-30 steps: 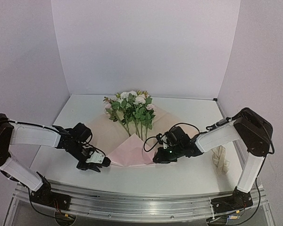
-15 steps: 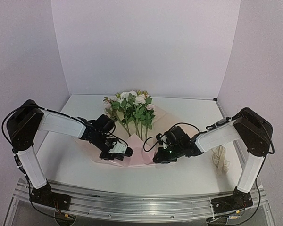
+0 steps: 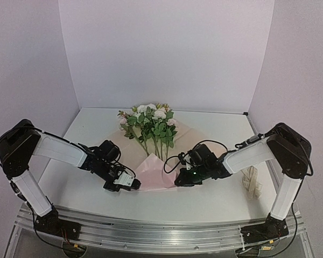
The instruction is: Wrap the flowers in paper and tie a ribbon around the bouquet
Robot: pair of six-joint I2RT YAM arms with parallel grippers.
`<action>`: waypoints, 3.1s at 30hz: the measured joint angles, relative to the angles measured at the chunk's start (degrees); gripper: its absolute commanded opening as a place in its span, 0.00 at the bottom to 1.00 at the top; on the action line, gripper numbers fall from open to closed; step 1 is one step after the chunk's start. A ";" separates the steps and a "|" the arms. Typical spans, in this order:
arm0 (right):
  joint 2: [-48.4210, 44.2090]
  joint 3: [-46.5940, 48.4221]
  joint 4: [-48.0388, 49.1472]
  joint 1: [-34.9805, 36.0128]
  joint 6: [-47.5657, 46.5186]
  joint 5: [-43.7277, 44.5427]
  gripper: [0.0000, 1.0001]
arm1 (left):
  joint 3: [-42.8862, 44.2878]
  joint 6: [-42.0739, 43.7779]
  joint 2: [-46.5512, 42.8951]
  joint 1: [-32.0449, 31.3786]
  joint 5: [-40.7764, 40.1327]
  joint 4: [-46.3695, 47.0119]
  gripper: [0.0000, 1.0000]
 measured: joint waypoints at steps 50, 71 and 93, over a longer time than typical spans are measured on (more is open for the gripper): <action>-1.07 2.60 -7.67 0.08 -6.55 -0.40 0.06 | 13.67 -1.88 10.90 -2.71 2.20 -4.16 0.07; 0.64 -0.35 3.47 3.65 -11.60 0.51 0.00 | 12.26 0.24 10.58 -2.77 2.75 -1.38 0.05; -21.55 -21.29 2.72 -0.11 10.91 6.01 0.79 | 11.28 2.09 10.11 -2.77 2.73 -0.04 0.04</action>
